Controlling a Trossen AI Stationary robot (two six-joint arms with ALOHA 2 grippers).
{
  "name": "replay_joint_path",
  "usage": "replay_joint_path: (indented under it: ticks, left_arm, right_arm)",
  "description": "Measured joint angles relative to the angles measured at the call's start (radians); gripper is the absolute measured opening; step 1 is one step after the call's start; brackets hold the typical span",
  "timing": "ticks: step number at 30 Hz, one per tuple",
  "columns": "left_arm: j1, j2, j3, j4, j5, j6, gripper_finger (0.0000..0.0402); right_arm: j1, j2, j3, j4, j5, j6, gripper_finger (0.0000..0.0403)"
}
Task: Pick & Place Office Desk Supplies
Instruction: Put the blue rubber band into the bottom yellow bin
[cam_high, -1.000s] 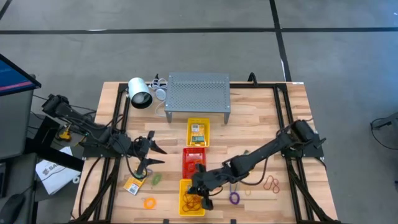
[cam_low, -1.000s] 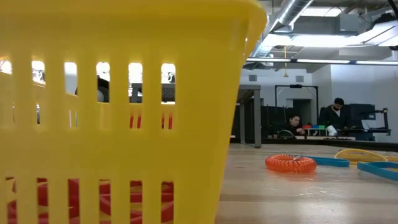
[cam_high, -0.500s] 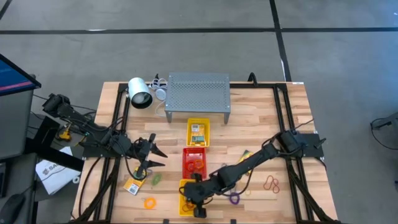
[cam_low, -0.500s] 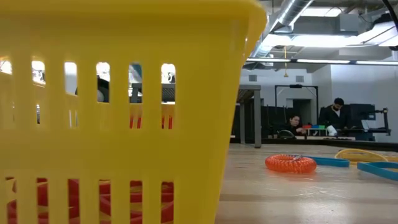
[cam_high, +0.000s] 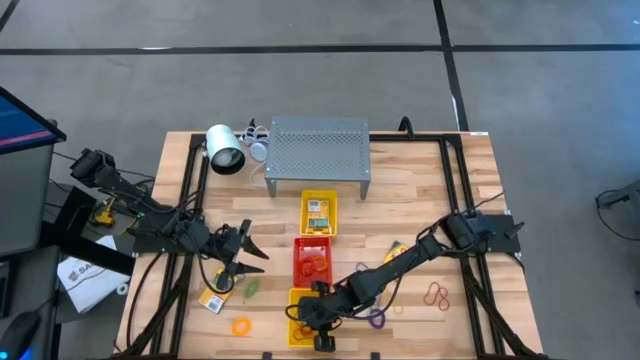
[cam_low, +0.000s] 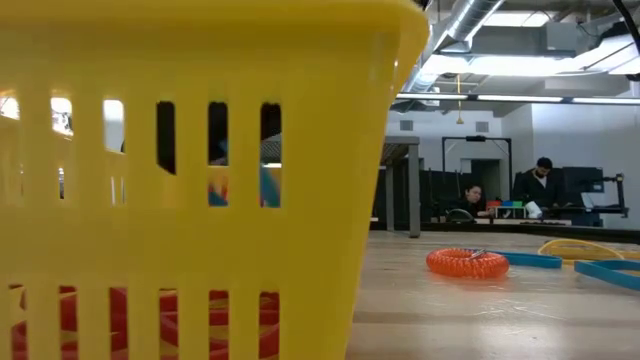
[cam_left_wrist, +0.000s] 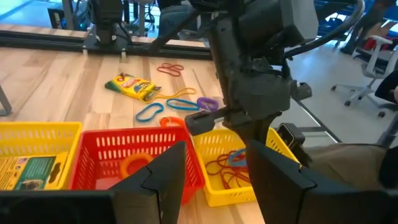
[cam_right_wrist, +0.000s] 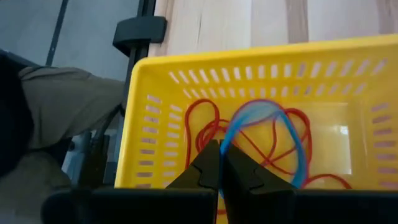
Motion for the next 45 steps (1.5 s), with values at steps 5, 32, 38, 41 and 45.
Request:
replay_joint_path:
  ticks: [5, 32, 38, 41, 45]
  left_arm:
    - [0.0, 0.007, 0.0, 0.013, -0.001, -0.003, 0.0163]
    - [0.0, 0.013, 0.0, 0.029, -0.003, -0.003, 0.0163]
    - [0.0, 0.013, 0.0, 0.029, -0.003, -0.003, 0.0163]
    - [0.0, 0.013, 0.0, 0.029, -0.003, -0.003, 0.0163]
    - [0.0, 0.013, 0.0, 0.029, -0.003, -0.003, 0.0163]
  right_arm:
    - [0.0, -0.001, 0.0, -0.007, -0.001, -0.001, 0.0]
    - [-0.021, 0.007, 0.0, 0.015, -0.059, -0.057, 0.0012]
    - [-0.022, 0.007, 0.0, 0.045, -0.085, -0.08, 0.0028]
    - [-0.022, 0.007, 0.0, 0.053, -0.09, -0.08, 0.0046]
    - [-0.023, 0.007, 0.0, 0.056, -0.108, -0.075, 0.0075]
